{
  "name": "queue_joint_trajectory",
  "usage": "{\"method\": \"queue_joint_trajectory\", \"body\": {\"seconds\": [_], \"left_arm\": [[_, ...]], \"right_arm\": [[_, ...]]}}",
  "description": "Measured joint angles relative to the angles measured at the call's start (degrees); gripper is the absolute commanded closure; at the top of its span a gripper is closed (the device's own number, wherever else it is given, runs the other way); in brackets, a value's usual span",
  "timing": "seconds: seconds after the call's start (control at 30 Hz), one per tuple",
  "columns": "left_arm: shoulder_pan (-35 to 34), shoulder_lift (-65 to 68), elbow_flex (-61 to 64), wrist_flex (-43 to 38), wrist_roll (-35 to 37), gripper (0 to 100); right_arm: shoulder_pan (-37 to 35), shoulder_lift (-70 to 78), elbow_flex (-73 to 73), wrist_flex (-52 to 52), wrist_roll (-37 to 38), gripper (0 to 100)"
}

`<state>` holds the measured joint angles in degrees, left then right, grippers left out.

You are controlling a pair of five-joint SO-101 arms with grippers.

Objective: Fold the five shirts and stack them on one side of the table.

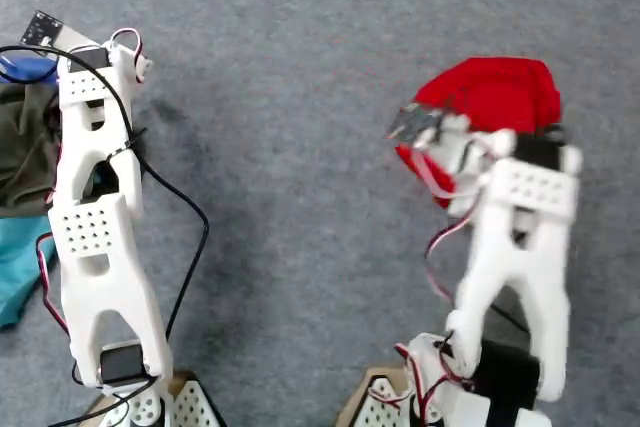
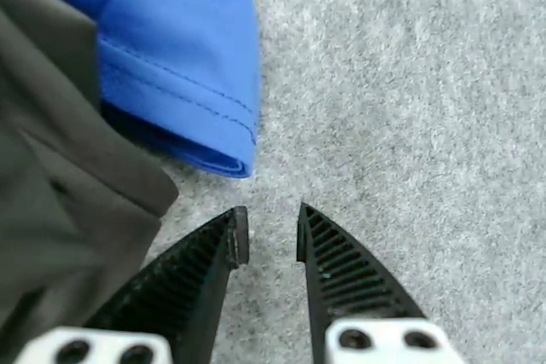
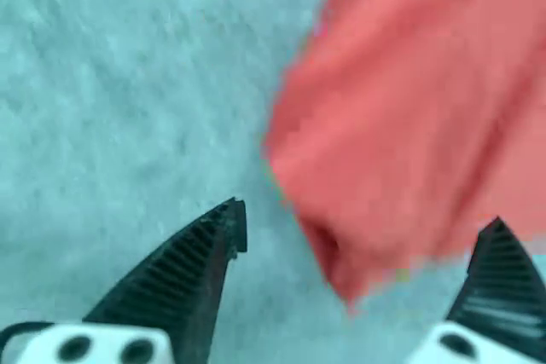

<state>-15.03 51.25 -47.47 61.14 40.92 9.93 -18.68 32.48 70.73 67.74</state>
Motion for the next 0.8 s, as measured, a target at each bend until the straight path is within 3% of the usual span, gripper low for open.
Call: {"method": "queue_joint_trajectory", "body": {"seconds": [0.13, 0.37, 0.63, 0.8], "left_arm": [[0.0, 0.0, 0.0, 0.0, 0.0, 89], [0.0, 0.0, 0.0, 0.0, 0.0, 89], [0.0, 0.0, 0.0, 0.0, 0.0, 89], [0.0, 0.0, 0.0, 0.0, 0.0, 89]], "right_arm": [[-4.13, 1.05, 6.86, -11.96, 0.0, 59.8], [-2.46, 12.92, 7.12, -28.48, 0.0, 61.0], [3.34, 33.76, -8.0, -36.48, 0.0, 87.5], [7.74, 41.93, -22.68, -32.35, -0.79, 93.0]]}}
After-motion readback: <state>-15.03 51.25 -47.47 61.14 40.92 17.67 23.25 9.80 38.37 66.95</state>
